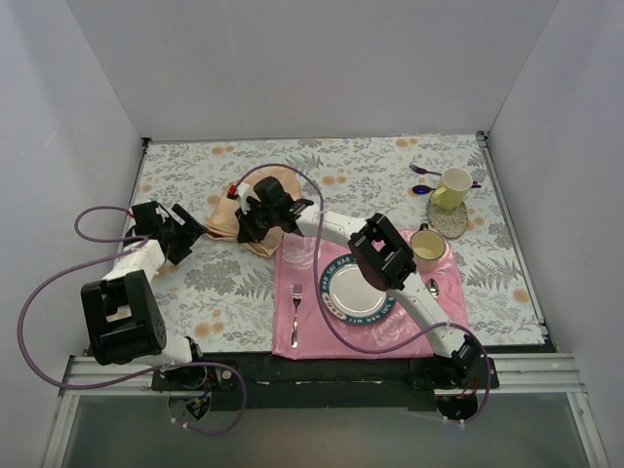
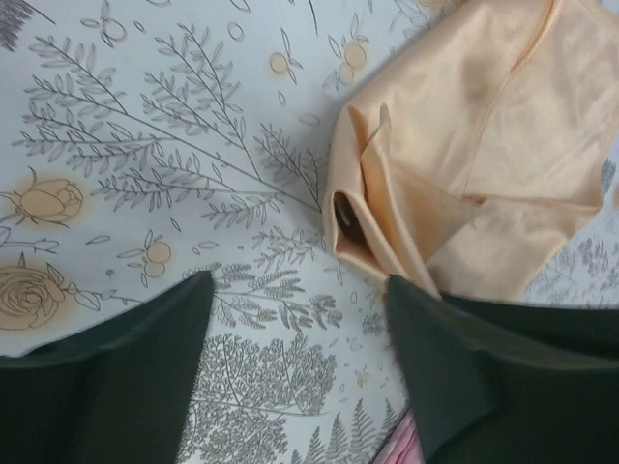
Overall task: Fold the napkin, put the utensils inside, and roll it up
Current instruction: Roll the napkin with the utensil
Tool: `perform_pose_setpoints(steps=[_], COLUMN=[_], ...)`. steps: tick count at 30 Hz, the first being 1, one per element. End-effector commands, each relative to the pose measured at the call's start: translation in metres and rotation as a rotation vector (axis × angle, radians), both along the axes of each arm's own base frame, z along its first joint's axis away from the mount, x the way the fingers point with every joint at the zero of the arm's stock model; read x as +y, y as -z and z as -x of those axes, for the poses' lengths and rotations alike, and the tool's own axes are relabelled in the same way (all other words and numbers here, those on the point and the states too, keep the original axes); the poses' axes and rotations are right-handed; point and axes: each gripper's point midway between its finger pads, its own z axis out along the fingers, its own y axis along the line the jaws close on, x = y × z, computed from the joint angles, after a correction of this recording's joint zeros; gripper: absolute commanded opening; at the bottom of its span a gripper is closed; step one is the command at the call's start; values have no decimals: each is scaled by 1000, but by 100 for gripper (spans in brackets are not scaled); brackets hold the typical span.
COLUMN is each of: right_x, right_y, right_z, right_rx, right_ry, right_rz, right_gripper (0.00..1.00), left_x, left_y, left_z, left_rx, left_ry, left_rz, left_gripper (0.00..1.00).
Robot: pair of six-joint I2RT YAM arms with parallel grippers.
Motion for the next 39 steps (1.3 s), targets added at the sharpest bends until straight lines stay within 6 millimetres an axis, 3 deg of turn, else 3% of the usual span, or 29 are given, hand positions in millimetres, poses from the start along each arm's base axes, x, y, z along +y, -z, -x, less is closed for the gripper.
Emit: perform_pose_setpoints(steps=[1, 4, 7, 19, 24, 29, 33, 39], right_x=[2, 2, 0, -3, -5, -9, -9, -10], right_y=[-12, -8, -8, -5, -8, -16, -22, -43], right_z=[11, 10, 12, 13, 13, 9, 9, 3], right_rx=[211, 284, 340, 339, 316, 251, 182, 8], right_ry=[-53, -58, -68, -65, -64, -64, -68, -65], right_rz=[-113, -155, -187, -180, -170, -129, -79, 2], right_gripper=[1, 1, 1, 1, 1, 2, 10, 38], left_x=[-33, -54, -63, -59, -52, -52, -56, -57], left_y=[-11, -7, -6, 20, 25, 30, 33, 30], left_z=[16, 22, 16, -17, -27, -22, -23, -25], left_rx=[-33, -28, -38, -12, -2, 25, 41, 50], left_ry=[68, 81, 56, -29, -6, 29, 69, 96], left_rz=[112, 192, 254, 321, 260, 235, 247, 252], left_gripper=[82, 82, 81, 75, 55, 36, 17, 11])
